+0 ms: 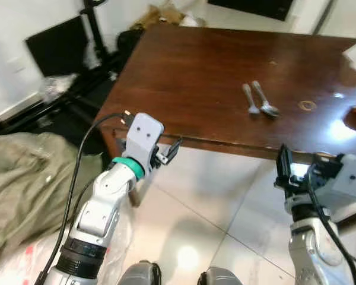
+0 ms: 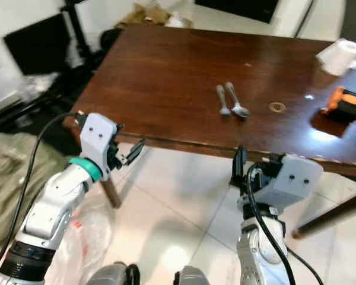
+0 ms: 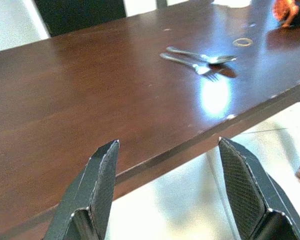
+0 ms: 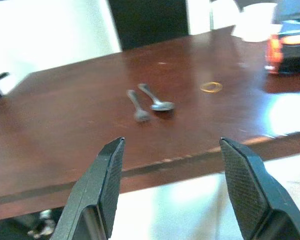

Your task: Setting the table

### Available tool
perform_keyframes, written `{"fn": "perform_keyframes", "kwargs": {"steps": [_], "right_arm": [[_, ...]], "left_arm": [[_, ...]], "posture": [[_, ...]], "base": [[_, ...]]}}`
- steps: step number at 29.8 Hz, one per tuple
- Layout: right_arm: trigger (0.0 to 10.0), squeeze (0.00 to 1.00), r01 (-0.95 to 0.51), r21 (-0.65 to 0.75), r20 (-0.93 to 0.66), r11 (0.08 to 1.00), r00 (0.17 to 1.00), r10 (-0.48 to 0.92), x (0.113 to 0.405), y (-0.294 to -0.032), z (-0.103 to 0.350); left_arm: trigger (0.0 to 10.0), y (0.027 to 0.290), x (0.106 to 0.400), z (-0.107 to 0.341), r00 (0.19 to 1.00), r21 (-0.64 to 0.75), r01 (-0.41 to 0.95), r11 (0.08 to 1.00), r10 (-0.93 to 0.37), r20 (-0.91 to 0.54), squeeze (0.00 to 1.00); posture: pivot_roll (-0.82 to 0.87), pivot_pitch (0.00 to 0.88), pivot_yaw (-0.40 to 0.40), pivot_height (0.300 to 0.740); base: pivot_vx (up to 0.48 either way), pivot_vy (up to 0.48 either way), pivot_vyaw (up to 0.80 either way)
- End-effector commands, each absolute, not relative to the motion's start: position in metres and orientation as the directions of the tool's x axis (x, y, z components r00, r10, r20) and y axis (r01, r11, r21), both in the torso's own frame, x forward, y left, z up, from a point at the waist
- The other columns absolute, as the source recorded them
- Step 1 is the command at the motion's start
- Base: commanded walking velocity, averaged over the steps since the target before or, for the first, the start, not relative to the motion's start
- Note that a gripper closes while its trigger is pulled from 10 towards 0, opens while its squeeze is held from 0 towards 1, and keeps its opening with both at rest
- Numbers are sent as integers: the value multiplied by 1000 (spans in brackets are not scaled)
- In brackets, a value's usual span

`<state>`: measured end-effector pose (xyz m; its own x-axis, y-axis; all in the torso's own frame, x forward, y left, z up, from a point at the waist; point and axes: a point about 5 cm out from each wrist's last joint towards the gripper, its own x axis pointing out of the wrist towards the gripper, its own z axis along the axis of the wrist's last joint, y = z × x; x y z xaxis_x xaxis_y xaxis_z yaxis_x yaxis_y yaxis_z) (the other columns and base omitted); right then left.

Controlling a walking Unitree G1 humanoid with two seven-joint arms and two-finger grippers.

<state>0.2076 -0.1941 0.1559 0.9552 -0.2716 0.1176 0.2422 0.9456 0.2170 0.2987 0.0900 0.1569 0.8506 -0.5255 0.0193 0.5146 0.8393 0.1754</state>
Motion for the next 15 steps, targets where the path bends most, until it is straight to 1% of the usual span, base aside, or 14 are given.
{"fn": "perform_keyframes", "kwargs": {"steps": [1, 15], "right_arm": [[10000, 0, 241, 240, 101, 940, 957, -271, 209, -192, 154], [10000, 0, 248, 271, 106, 930, 953, -285, 209, -194, 155]], "left_arm": [[10000, 94, 298, 154, 856, 178, 508, 843, -517, 7, 0], [10000, 93, 297, 153, 854, 177, 512, 841, -521, 5, 0]], "posture": [[-59, 0, 71, 740], [-61, 0, 71, 740]], "base": [[0, 0, 781], [0, 0, 781]]}}
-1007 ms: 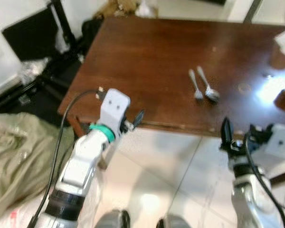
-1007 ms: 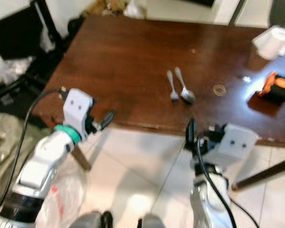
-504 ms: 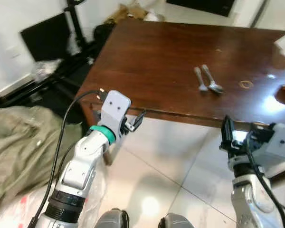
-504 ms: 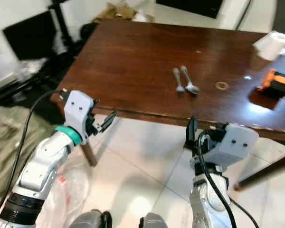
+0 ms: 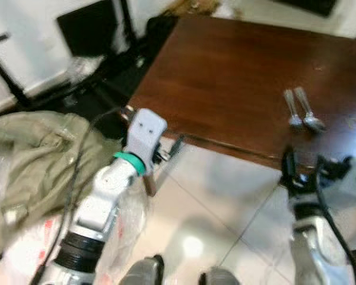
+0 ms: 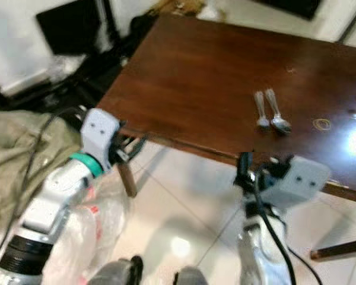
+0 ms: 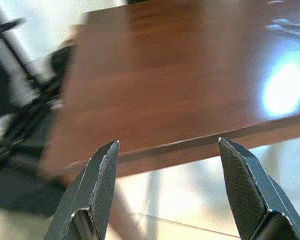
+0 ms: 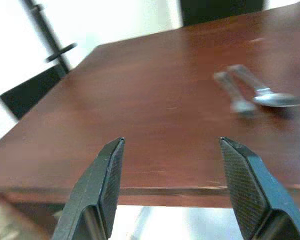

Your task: Setting the table

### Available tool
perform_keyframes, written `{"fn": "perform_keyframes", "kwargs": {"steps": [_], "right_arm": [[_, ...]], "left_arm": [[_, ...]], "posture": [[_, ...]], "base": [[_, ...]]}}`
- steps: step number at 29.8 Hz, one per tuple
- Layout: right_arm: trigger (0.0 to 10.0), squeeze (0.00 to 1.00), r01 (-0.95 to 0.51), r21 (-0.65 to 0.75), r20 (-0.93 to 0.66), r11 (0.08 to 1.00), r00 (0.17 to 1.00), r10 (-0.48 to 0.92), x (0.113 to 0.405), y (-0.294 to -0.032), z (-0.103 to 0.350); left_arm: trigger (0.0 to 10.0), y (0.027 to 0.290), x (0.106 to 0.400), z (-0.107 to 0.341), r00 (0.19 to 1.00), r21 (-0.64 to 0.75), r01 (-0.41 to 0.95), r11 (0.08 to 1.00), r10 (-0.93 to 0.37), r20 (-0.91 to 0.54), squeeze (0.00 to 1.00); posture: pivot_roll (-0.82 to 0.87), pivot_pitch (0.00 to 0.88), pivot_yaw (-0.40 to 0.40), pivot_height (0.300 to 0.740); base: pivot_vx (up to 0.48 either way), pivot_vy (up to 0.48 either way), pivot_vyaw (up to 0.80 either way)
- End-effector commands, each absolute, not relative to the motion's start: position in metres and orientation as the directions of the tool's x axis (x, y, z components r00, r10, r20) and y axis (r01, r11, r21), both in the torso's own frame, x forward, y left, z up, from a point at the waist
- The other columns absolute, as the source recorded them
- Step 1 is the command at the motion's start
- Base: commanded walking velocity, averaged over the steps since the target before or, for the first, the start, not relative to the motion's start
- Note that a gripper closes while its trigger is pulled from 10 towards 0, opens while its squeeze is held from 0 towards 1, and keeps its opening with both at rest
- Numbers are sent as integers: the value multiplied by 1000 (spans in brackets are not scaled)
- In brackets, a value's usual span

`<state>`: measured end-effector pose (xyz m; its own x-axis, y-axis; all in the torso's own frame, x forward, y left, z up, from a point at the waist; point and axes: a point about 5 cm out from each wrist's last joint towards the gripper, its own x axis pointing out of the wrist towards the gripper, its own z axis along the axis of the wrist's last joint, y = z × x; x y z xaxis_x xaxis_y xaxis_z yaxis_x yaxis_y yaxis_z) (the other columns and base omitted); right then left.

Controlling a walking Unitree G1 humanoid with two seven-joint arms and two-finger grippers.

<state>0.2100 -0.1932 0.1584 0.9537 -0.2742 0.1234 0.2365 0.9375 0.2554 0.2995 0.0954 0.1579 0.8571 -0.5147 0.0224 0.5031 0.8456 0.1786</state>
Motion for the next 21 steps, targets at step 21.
{"fn": "perform_keyframes", "kwargs": {"steps": [21], "right_arm": [[10000, 0, 194, 278, 126, 941, 964, -236, 210, -187, 159]], "left_arm": [[10000, 93, 297, 152, 854, 177, 512, 841, -520, 0, 0]], "posture": [[-59, 0, 72, 740]], "base": [[0, 0, 776]]}}
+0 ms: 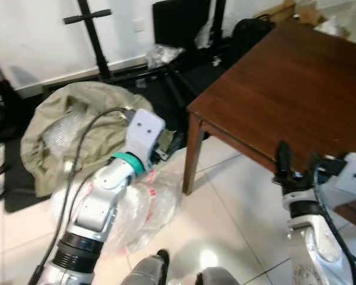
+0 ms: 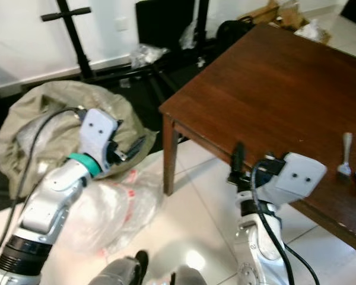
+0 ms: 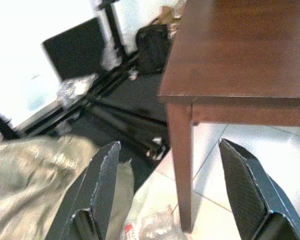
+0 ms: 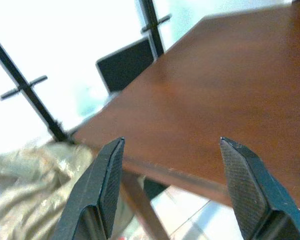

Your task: Setting the table

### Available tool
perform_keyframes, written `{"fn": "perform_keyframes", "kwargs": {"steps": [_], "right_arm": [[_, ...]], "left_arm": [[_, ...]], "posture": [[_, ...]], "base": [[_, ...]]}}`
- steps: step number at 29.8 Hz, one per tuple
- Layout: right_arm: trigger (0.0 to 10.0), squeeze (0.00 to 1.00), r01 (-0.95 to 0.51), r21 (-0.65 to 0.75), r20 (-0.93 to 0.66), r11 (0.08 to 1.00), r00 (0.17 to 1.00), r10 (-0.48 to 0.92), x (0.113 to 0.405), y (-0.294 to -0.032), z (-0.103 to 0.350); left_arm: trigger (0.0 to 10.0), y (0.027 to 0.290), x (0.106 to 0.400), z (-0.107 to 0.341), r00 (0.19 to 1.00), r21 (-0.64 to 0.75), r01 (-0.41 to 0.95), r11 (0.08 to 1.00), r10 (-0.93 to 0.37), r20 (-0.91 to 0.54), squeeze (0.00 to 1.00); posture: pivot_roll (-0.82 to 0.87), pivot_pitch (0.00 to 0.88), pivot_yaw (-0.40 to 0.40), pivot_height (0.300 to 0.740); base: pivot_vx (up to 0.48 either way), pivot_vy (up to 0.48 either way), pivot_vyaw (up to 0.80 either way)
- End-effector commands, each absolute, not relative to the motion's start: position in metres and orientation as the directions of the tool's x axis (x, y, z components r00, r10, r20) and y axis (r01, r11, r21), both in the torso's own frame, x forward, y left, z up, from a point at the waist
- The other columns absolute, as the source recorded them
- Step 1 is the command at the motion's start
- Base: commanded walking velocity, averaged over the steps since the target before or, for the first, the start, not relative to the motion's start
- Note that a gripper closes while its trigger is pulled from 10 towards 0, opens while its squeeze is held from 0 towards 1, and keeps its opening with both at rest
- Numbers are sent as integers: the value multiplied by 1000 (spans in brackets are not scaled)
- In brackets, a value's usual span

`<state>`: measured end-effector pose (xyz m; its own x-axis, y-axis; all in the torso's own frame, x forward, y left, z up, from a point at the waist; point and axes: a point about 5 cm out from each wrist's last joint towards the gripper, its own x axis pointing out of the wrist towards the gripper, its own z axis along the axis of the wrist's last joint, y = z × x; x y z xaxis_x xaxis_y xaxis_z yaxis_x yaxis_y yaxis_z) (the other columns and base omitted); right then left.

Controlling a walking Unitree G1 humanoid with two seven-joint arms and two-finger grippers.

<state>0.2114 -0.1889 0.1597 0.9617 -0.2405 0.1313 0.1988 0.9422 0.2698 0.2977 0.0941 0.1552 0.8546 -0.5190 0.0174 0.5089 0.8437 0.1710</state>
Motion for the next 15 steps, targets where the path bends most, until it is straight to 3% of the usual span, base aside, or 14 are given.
{"fn": "perform_keyframes", "kwargs": {"steps": [1, 15], "right_arm": [[10000, 0, 194, 278, 126, 941, 964, -236, 210, -187, 159], [10000, 0, 173, 286, 131, 942, 967, -217, 211, -184, 159]], "left_arm": [[10000, 93, 297, 152, 854, 177, 512, 841, -520, 0, 0], [10000, 94, 297, 151, 854, 179, 512, 840, -520, -6, 0]], "posture": [[-59, 0, 72, 740], [-56, 0, 75, 740]], "base": [[0, 0, 775], [0, 0, 775]]}}
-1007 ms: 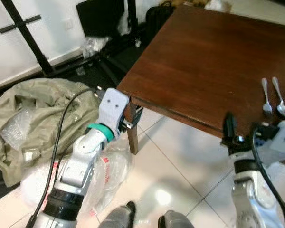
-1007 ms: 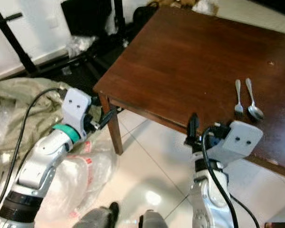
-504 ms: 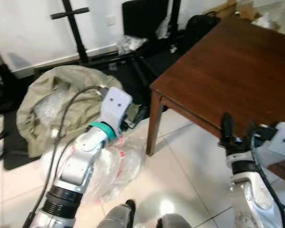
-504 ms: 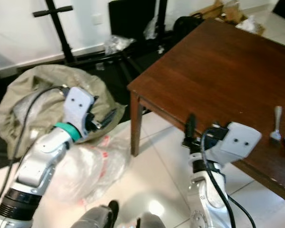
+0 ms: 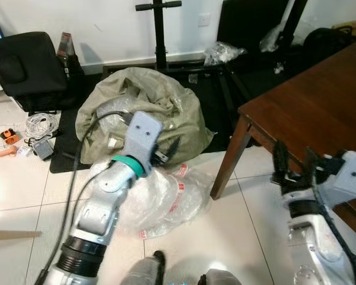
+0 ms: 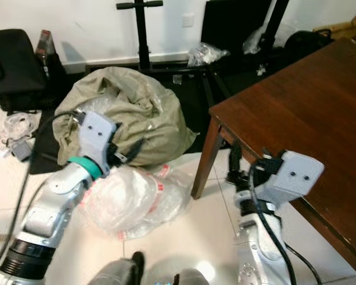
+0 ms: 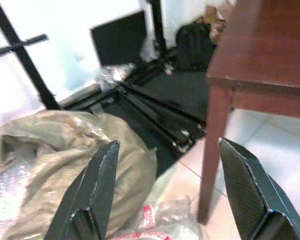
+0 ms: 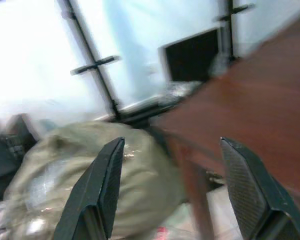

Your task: Setting the table

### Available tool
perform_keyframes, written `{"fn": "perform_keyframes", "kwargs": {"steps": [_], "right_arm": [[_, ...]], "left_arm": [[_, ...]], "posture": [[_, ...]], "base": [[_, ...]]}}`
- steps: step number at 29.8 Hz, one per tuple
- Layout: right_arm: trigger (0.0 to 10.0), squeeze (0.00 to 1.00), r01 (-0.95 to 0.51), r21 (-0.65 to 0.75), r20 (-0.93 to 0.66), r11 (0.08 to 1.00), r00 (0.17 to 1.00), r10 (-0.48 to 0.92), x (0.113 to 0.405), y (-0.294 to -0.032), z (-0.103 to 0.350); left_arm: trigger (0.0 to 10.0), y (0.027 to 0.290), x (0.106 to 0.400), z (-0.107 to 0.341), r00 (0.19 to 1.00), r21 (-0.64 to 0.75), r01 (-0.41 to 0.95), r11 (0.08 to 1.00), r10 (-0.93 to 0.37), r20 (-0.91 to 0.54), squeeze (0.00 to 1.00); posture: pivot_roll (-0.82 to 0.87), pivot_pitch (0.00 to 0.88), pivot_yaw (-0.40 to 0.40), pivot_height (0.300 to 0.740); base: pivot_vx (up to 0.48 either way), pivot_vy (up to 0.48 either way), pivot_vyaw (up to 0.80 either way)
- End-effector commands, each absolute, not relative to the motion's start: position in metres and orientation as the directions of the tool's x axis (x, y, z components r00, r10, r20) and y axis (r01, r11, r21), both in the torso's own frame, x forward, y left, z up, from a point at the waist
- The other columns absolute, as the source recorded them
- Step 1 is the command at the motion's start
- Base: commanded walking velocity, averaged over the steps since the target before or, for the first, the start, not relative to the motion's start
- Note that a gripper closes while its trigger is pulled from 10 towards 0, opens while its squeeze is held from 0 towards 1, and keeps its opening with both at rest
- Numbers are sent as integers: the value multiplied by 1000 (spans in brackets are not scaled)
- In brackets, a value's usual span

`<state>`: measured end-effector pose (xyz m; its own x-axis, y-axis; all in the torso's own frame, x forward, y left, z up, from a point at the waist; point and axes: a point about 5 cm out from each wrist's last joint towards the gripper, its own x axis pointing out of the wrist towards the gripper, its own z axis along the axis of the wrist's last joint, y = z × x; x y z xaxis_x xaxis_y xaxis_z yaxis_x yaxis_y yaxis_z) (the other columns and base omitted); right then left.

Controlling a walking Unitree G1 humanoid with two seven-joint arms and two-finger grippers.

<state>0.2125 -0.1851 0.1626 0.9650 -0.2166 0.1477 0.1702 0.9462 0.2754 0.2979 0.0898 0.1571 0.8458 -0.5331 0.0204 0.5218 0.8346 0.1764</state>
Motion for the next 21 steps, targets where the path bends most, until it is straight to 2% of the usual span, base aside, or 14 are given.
{"fn": "perform_keyframes", "kwargs": {"steps": [1, 21], "right_arm": [[10000, 0, 173, 286, 131, 942, 967, -217, 211, -184, 159], [10000, 0, 152, 284, 130, 947, 972, -195, 213, -182, 158]], "left_arm": [[10000, 94, 297, 151, 854, 179, 512, 840, -520, -6, 0], [10000, 95, 299, 151, 865, 181, 495, 850, -503, -8, 0]], "posture": [[-56, 0, 75, 740], [-52, 0, 73, 740]], "base": [[0, 0, 775], [0, 0, 775]]}}
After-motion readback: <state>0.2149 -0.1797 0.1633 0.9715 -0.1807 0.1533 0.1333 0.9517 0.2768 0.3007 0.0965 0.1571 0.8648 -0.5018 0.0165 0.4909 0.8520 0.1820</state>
